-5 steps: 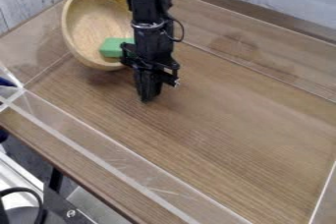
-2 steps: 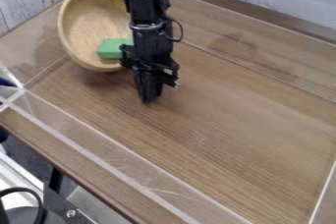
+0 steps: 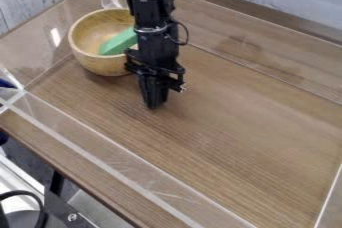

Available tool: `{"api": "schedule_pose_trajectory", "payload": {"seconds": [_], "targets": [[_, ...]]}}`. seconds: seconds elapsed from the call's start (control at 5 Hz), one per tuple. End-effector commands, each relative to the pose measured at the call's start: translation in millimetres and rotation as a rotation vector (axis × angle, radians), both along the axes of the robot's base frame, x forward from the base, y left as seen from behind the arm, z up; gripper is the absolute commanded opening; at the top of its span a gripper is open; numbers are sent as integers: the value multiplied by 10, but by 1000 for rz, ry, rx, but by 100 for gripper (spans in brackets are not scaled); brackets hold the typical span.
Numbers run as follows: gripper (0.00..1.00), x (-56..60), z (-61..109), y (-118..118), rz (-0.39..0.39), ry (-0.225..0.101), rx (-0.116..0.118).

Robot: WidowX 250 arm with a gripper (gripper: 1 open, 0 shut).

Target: Remove the green block from inside the brown bowl and put it on the table

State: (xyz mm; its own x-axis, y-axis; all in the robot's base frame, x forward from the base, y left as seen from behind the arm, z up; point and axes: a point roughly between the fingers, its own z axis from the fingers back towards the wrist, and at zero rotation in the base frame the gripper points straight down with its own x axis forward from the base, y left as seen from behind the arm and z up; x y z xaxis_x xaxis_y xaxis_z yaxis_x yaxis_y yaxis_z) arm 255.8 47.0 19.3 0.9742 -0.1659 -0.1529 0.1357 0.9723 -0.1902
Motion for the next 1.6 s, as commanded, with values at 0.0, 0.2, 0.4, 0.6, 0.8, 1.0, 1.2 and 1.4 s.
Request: {"api": "schedule_pose_trajectory", "payload": {"seconds": [0.0,0.2,0.4,0.6,0.8,1.0,1.2,1.4], "targets": [[0,45,61,-59,-14,-27,-4],[0,51,55,-73,-16,-27,-8],[0,57,48,-84,-17,-27,-13],[0,61,39,-93,-17,-26,-18],[0,65,32,-101,-16,-25,-22],[0,69,25,-107,-15,-23,-26],[0,70,21,-109,-13,-22,-30],[0,68,14,-105,-10,-19,-34]]}}
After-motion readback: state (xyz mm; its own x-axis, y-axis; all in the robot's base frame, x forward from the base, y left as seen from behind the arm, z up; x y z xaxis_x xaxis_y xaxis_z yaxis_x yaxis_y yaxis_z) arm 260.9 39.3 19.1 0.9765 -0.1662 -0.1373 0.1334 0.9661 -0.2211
